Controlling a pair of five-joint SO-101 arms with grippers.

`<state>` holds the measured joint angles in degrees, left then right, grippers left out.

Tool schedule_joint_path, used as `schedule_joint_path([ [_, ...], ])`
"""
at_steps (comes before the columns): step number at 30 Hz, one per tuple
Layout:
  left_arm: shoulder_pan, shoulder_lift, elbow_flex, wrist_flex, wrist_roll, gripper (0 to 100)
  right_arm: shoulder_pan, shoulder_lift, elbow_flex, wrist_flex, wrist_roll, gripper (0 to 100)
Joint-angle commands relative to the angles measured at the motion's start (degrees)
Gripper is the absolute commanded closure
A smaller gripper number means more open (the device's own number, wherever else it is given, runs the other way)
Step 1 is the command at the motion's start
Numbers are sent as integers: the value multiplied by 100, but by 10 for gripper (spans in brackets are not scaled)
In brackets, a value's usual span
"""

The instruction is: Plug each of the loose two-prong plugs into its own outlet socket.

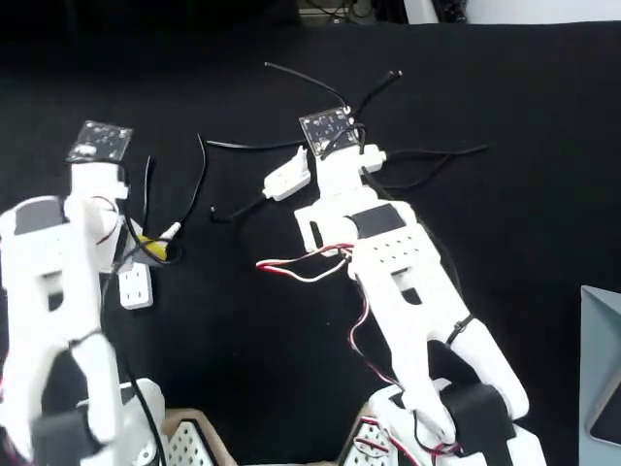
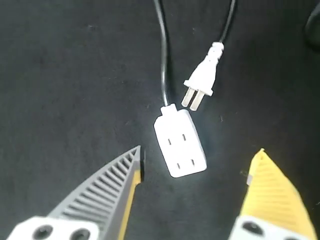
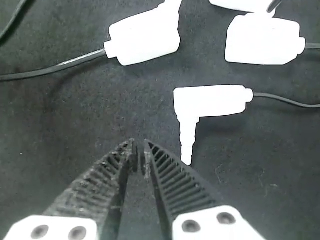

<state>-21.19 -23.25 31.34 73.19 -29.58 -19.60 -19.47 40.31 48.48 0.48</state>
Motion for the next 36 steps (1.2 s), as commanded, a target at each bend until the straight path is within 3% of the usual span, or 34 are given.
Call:
schedule_joint_path([
  [1,-4,668,-637,-18,-527,665,62,-268,13,-62,-18,986],
  [12,303,2347,-1270,-844,-774,672,492,-1411,523,193,747,986],
  [20,1024,3051,-1235,-1196,-765,788,527,-1596,646,185,747,986],
  [26,1121,3490,-1279,-1415,-747,855,527,-1569,646,185,747,986],
  [30,1130,3446,-1279,-1345,-158,895,527,-1578,646,185,747,986],
  [36,1596,2479,-936,-492,747,898,774,-1604,629,185,747,986],
])
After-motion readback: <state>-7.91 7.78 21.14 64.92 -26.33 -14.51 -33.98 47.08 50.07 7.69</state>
